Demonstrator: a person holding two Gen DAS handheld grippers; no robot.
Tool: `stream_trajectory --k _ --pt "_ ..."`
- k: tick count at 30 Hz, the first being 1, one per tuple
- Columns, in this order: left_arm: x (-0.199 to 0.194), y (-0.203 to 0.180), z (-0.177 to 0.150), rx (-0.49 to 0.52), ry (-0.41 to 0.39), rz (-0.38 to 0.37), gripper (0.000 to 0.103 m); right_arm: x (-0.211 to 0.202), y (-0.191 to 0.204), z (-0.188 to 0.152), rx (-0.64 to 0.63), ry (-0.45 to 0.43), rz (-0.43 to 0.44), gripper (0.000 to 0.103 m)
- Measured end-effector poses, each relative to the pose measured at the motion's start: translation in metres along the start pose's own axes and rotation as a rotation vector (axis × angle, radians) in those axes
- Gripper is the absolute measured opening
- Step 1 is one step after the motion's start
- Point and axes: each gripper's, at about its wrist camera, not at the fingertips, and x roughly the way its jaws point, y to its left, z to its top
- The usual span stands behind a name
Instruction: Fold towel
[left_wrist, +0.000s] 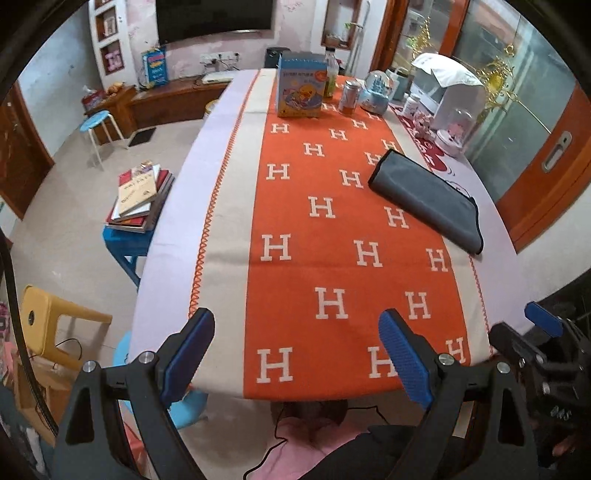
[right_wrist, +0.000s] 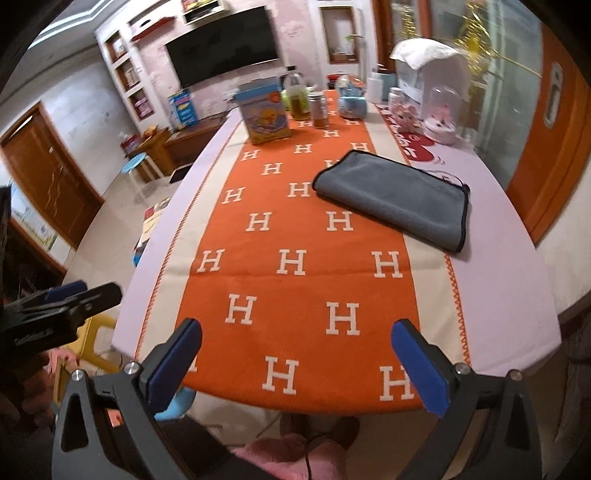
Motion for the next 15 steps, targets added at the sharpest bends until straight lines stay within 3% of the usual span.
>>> stream_trajectory --k 6,15 --pt "-0.023 -0.033 -0.003 0.021 -0.064 0.001 0.090 -0.031 -0.006 0.002 -0.044 -0.020 0.024 0.103" --pt "-0.038 -0.060 -0.008 0.008 -0.139 0.051 0.091 -0.050 -0.023 -0.005 -0.031 -0.058 -0.020 0.103"
